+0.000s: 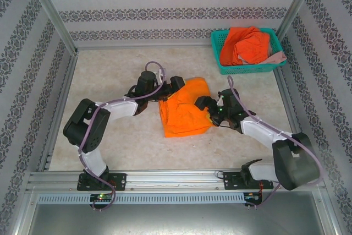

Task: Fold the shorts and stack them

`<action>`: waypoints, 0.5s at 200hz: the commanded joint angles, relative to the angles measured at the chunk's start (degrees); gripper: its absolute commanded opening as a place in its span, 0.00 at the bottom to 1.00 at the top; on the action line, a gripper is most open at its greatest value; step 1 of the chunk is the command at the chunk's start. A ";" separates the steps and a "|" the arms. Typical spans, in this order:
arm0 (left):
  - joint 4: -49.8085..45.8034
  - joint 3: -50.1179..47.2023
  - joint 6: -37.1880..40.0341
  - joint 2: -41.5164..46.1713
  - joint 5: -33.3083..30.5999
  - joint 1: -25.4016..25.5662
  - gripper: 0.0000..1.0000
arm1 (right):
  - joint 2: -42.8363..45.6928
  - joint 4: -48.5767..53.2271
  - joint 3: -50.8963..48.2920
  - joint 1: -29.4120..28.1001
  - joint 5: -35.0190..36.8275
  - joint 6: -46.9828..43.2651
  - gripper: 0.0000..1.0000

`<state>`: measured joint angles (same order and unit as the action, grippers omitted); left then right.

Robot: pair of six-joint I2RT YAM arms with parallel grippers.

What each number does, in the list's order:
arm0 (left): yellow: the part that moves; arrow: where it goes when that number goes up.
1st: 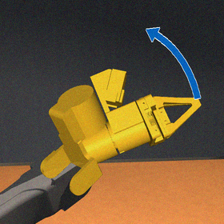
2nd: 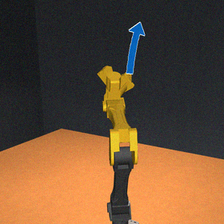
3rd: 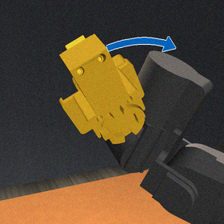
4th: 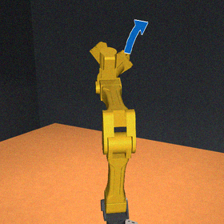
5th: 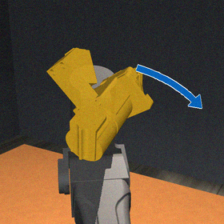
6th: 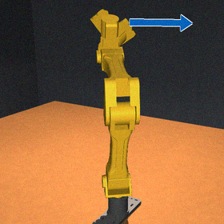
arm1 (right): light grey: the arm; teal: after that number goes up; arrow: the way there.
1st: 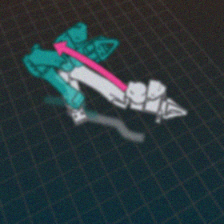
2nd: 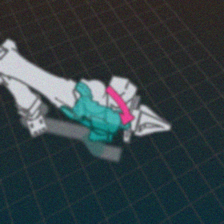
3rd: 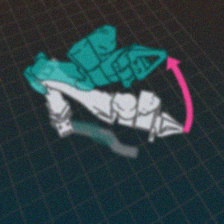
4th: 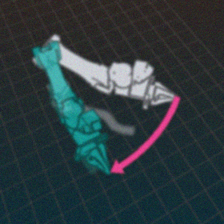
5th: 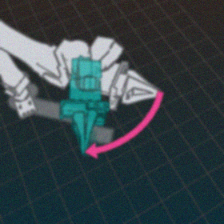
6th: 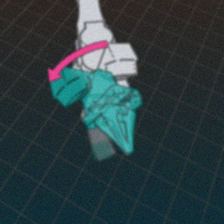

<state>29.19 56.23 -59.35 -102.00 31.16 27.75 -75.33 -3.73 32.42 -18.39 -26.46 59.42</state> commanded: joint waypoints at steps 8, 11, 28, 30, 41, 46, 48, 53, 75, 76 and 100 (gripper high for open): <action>-3.74 1.01 7.50 -1.45 -4.88 -0.74 1.00 | -3.24 -2.19 -3.01 2.02 -2.61 -0.52 0.95; -4.21 0.86 8.00 -1.76 -5.19 -0.95 1.00 | -3.46 -2.35 -3.45 2.17 -2.67 -0.54 0.95; -4.86 -0.08 9.64 -3.69 -6.56 -1.86 1.00 | -4.58 -3.16 -5.46 2.83 -3.29 -0.61 0.95; -4.72 -0.24 9.68 -3.94 -6.59 -1.96 1.00 | -4.63 -3.27 -5.67 2.83 -3.37 -0.59 0.95; -3.25 -0.89 9.35 -5.64 -6.41 -2.54 1.00 | -5.06 -3.63 -6.76 2.93 -3.64 -0.55 0.95; -2.74 -1.10 9.19 -6.40 -6.29 -2.73 1.00 | -5.05 -3.81 -7.21 2.93 -3.69 -0.53 0.95; -2.63 -1.07 9.15 -6.73 -6.26 -2.73 1.00 | -5.06 -3.83 -7.44 2.97 -3.69 -0.55 0.95; -2.43 -1.16 9.17 -7.46 -6.12 -2.85 1.00 | -5.01 -4.04 -7.89 2.94 -3.60 -0.49 0.95; -3.13 -1.36 10.37 -9.48 -6.34 -3.04 1.00 | -4.50 -4.29 -9.13 3.00 -3.94 -0.47 0.95; -3.20 -1.42 10.47 -9.51 -6.36 -3.09 1.00 | -4.44 -4.28 -9.13 2.96 -3.99 -0.50 0.95; -5.66 -2.04 12.85 -7.59 -5.84 -4.45 1.00 | -1.79 -3.04 -8.85 3.07 -4.39 -1.10 0.95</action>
<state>28.49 56.01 -50.70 -109.60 26.55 25.34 -78.50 -11.20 25.61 -15.51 -30.13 59.37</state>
